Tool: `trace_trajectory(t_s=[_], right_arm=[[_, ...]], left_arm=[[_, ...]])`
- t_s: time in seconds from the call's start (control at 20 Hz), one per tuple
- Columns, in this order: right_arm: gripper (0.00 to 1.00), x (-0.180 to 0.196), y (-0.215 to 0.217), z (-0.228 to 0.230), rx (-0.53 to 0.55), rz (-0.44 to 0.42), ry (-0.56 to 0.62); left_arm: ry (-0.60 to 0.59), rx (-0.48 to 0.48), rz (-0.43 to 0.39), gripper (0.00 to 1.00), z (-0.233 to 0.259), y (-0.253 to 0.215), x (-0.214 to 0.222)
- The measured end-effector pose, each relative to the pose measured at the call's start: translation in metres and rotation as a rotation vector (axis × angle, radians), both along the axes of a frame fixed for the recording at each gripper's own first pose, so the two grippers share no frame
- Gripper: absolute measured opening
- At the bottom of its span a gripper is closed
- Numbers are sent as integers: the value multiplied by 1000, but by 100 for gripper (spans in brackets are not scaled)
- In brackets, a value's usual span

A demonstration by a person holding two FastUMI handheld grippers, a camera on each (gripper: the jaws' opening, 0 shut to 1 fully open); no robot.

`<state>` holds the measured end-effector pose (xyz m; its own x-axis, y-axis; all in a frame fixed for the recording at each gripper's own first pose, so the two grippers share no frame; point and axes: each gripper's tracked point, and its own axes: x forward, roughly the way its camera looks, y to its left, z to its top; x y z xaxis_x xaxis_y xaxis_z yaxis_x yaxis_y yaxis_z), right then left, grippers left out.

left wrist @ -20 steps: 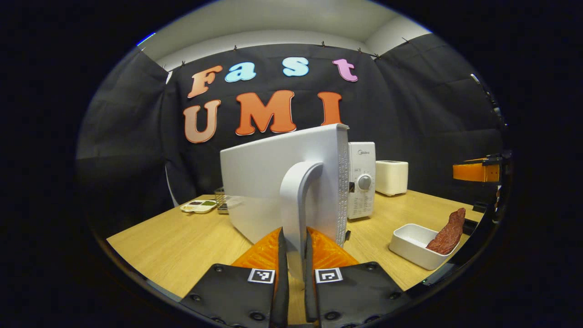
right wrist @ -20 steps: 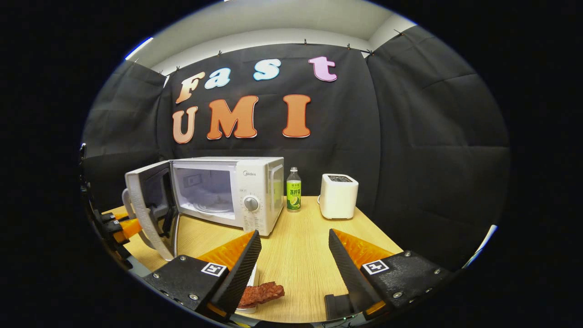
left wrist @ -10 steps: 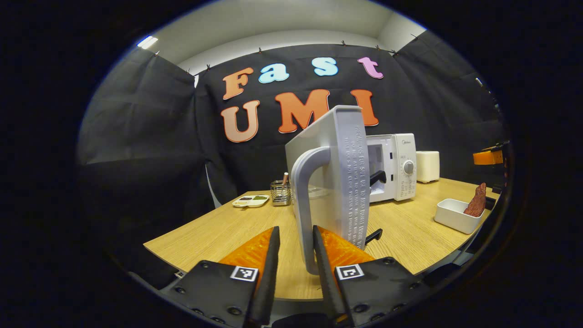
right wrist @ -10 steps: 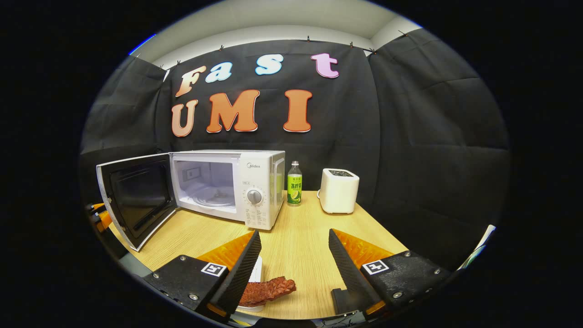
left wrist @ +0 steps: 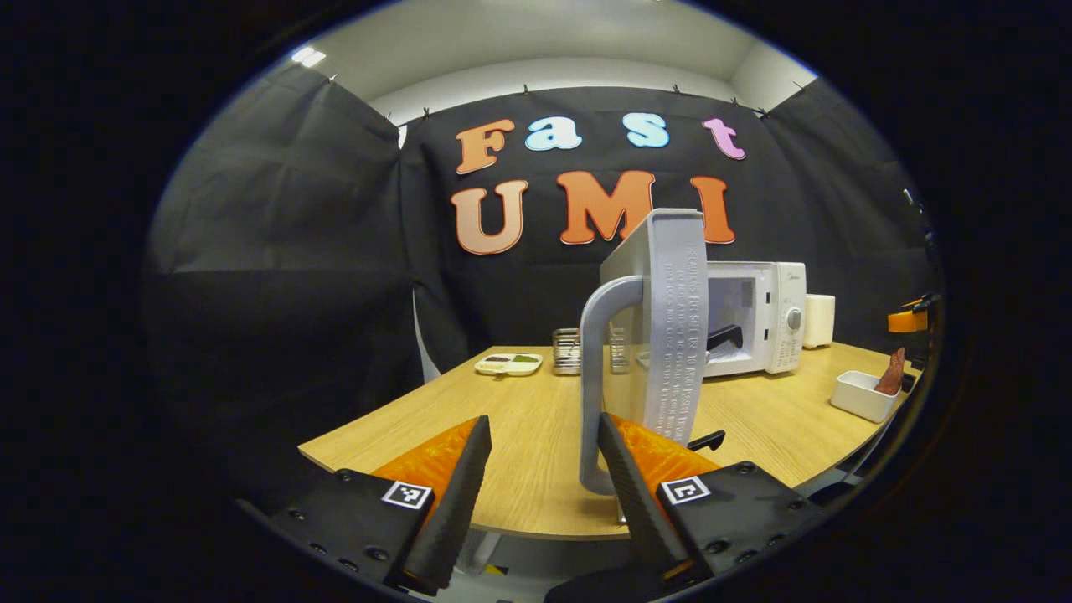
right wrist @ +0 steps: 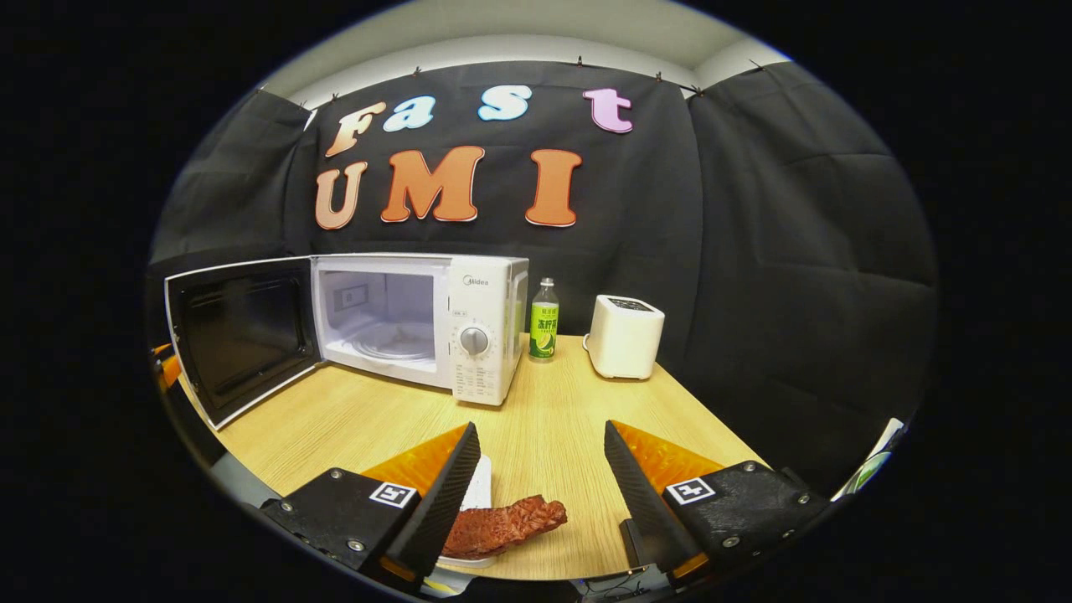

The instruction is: Open the microwave oven with the left hand, put the food in, and close the microwave oven.

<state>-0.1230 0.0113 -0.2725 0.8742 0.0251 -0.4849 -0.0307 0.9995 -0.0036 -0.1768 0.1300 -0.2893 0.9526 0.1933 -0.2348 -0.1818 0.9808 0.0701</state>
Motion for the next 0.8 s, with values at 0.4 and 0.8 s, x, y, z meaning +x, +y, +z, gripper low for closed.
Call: trace_trajectory(t_s=[0.4, 0.8], right_arm=[[93, -12, -18, -20, 0, -62, 70], [91, -32, -9, -59, 224, -126, 198]], left_arm=[[7, -19, 97, 87, -6, 62, 10], [1, -42, 106, 90, -6, 65, 13]])
